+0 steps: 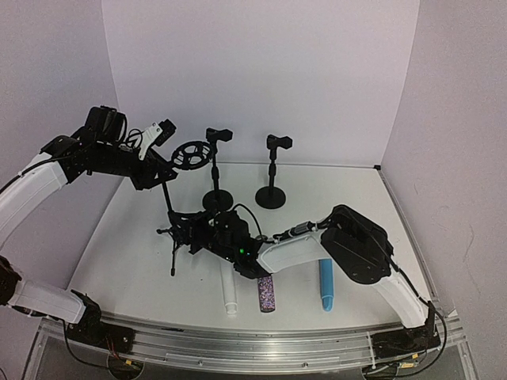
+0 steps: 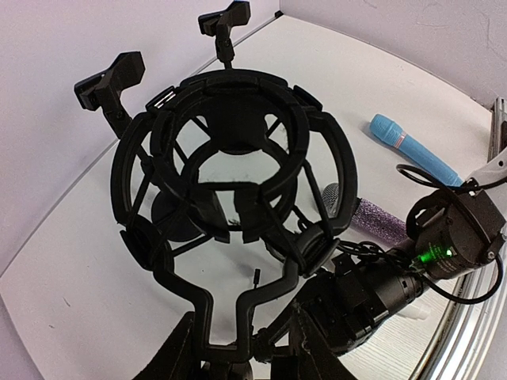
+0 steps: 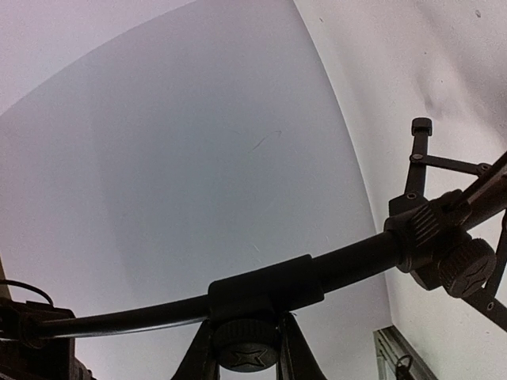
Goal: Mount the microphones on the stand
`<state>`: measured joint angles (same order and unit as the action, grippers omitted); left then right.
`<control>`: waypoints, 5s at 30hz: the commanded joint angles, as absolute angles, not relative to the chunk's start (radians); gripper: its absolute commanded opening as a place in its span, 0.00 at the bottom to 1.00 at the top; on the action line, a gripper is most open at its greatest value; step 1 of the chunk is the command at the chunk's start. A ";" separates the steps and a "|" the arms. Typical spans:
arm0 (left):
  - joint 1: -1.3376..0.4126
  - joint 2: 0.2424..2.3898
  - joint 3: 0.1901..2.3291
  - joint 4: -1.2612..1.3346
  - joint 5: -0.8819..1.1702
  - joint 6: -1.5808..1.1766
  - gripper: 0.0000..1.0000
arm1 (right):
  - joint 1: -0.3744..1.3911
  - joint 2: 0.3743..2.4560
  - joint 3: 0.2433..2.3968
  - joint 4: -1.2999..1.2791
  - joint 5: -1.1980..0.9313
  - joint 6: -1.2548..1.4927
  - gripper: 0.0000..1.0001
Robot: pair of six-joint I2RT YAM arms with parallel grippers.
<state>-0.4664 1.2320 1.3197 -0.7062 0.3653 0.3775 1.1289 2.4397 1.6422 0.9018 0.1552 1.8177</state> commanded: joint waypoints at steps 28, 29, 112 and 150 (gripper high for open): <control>-0.477 1.214 1.379 -0.697 0.420 0.359 0.00 | 1.096 1.990 1.401 0.466 0.201 1.008 0.67; -0.477 1.213 1.379 -0.698 0.420 0.359 0.00 | 1.103 1.979 1.399 0.435 0.206 0.887 0.66; -0.477 1.219 1.381 -0.693 0.452 0.349 0.00 | 1.207 2.279 1.609 0.512 0.392 -0.563 0.13; -0.477 1.235 1.390 -0.677 0.455 0.354 0.00 | 1.167 2.424 1.799 0.797 0.487 1.917 0.00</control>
<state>-0.4717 1.2357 1.3269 -0.7306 0.4126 0.3733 1.1567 2.4432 1.7702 0.7369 0.4515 1.7982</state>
